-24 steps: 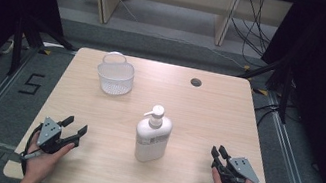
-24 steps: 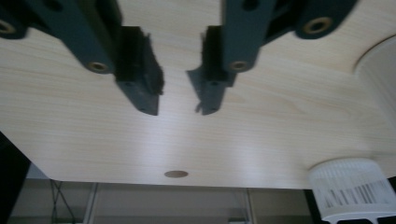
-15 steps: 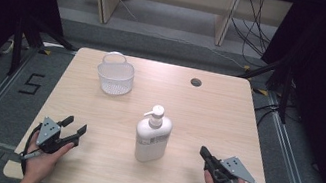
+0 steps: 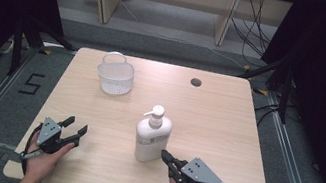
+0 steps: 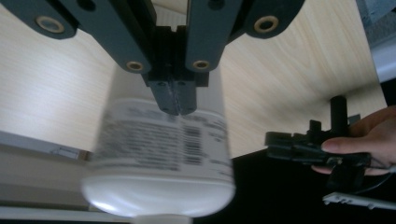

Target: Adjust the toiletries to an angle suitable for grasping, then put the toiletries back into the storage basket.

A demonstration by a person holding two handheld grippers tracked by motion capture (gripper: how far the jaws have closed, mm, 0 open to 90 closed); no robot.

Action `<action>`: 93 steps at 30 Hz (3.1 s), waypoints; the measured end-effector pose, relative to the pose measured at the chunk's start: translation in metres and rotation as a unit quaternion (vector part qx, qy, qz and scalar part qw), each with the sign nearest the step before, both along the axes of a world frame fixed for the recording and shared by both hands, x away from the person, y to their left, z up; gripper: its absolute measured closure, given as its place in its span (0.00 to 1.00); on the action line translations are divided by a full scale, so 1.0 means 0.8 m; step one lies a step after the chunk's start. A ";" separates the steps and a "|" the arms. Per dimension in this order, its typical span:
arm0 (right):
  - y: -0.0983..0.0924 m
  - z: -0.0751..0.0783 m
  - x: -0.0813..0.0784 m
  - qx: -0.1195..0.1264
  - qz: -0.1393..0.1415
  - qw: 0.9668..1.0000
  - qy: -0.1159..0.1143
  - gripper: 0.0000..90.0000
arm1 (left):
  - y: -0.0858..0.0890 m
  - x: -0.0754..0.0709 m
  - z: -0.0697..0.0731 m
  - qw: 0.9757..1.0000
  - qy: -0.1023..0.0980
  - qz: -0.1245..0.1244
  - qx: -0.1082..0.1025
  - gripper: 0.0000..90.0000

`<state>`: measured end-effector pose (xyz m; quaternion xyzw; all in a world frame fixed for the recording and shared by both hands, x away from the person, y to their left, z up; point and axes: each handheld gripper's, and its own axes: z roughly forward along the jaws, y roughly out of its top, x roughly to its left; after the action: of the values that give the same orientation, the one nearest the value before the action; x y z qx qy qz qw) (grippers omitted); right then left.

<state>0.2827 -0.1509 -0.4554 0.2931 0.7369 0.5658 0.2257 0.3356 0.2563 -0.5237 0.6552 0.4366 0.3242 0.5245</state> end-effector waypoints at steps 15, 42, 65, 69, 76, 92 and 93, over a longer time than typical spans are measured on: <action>0.058 -0.004 0.017 -0.023 0.028 0.999 -0.007 1.00 | -0.001 0.000 -0.001 1.000 -0.007 -0.006 -0.004 0.43; 0.079 -0.009 0.044 -0.041 -0.017 0.999 -0.025 1.00 | -0.001 -0.002 0.000 1.000 -0.003 -0.006 0.002 0.42; 0.041 0.000 0.041 -0.002 -0.019 1.000 -0.012 0.92 | 0.000 -0.003 0.000 1.000 -0.001 -0.002 -0.005 0.42; 0.006 0.004 0.034 0.035 -0.053 0.998 -0.021 0.79 | -0.001 -0.002 -0.001 1.000 -0.003 -0.002 -0.001 0.42; -0.064 -0.007 0.049 0.042 -0.161 0.986 -0.009 0.69 | -0.001 -0.002 -0.001 1.000 -0.002 0.004 -0.004 0.42; -0.129 -0.057 0.068 0.029 -0.261 0.964 0.045 0.62 | -0.001 -0.003 0.000 1.000 0.000 0.000 0.001 0.42; -0.132 -0.059 0.070 0.026 -0.264 0.963 0.044 0.61 | -0.001 -0.002 -0.001 1.000 -0.003 0.000 -0.002 0.42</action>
<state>0.3384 -0.2562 -0.5024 0.5075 0.6279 0.4916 0.3266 0.3341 0.2552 -0.5242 0.6532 0.4356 0.3254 0.5269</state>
